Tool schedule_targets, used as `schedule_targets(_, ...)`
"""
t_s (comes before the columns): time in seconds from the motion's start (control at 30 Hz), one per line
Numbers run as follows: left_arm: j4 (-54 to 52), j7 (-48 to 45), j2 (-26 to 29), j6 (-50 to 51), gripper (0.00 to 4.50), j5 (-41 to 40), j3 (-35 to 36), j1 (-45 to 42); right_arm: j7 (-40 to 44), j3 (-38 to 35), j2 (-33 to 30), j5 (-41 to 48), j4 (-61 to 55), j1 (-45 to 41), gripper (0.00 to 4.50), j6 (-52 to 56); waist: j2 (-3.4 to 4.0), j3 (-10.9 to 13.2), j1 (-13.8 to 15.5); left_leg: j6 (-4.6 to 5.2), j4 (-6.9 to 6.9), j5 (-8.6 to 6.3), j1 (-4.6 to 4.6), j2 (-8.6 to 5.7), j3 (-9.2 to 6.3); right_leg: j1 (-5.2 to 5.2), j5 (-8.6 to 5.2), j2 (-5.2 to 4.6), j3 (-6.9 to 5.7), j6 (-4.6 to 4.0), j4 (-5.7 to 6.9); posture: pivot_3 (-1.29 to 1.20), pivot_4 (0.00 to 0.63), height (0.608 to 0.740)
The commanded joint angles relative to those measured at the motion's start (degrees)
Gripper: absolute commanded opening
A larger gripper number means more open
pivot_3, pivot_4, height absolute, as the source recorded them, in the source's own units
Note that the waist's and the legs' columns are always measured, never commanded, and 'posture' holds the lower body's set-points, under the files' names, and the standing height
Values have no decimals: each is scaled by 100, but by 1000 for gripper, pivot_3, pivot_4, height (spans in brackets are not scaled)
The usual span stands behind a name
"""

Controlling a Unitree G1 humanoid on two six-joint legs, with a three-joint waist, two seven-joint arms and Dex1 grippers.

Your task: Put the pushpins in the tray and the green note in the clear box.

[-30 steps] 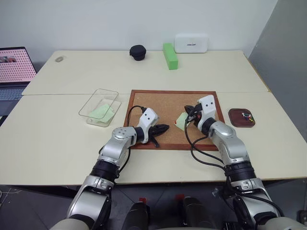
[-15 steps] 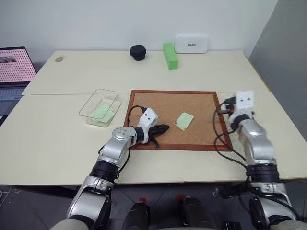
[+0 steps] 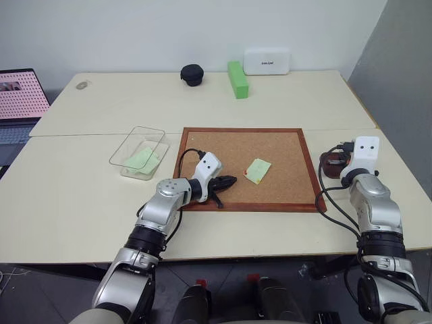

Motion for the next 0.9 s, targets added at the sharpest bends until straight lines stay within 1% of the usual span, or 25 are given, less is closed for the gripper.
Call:
schedule_targets(0.03,158,-8,68,251,0,153,-146,157,25,-183,14,224,-219,-39,259,95,0,0,0,0,0,0,0,0,0,0,0,0,0,0,0,0,150,740)
schedule_targets(0.13,177,0,55,245,0,156,-145,142,43,-159,-12,254,-222,-34,629,114,0,0,-2,0,0,0,0,0,0,0,0,0,0,1,0,0,150,740)
schedule_targets(0.17,186,6,50,240,0,159,-145,135,51,-156,-22,260,-211,-39,986,117,0,0,-1,0,0,0,0,0,0,0,-1,0,0,1,0,0,150,740)
schedule_targets(0.2,192,9,49,233,0,160,-143,131,53,-153,-26,264,-211,-40,1051,124,0,0,-2,0,0,0,0,0,0,0,-1,0,0,1,0,0,150,740)
schedule_targets(0.27,219,55,43,158,0,182,-125,119,59,-136,-43,247,-204,-42,1561,115,0,0,-2,1,0,0,0,0,0,0,-1,0,0,2,0,0,150,740)
schedule_targets(0.33,256,103,23,122,0,182,-98,92,70,-112,-68,218,-189,-38,1851,97,0,0,-1,1,0,0,0,0,0,0,-1,0,0,2,0,0,150,740)
schedule_targets(0.37,261,101,20,123,0,177,-96,81,70,-112,-69,218,-188,-34,2136,96,0,0,-2,1,0,0,0,0,0,0,-1,0,0,2,0,0,150,740)
schedule_targets(0.47,266,82,17,134,0,166,-104,59,79,-105,-64,219,-201,-23,2633,95,0,0,-2,1,0,0,0,0,0,0,-1,0,0,2,-1,0,150,740)
schedule_targets(0.6,271,68,16,130,0,166,-109,66,112,-72,-85,185,-207,-5,3438,71,0,0,-1,1,0,0,0,0,0,0,-1,0,0,3,-1,0,150,740)
schedule_targets(0.73,235,51,26,149,0,162,-115,87,127,-60,-104,145,-226,16,4455,71,0,0,-1,1,0,0,0,0,0,0,-1,0,0,3,-1,0,150,740)
schedule_targets(0.9,254,44,25,162,0,159,-113,66,385,161,-164,71,-509,104,4455,-155,0,0,-1,1,0,0,-1,0,0,0,-2,0,0,3,-1,0,150,740)
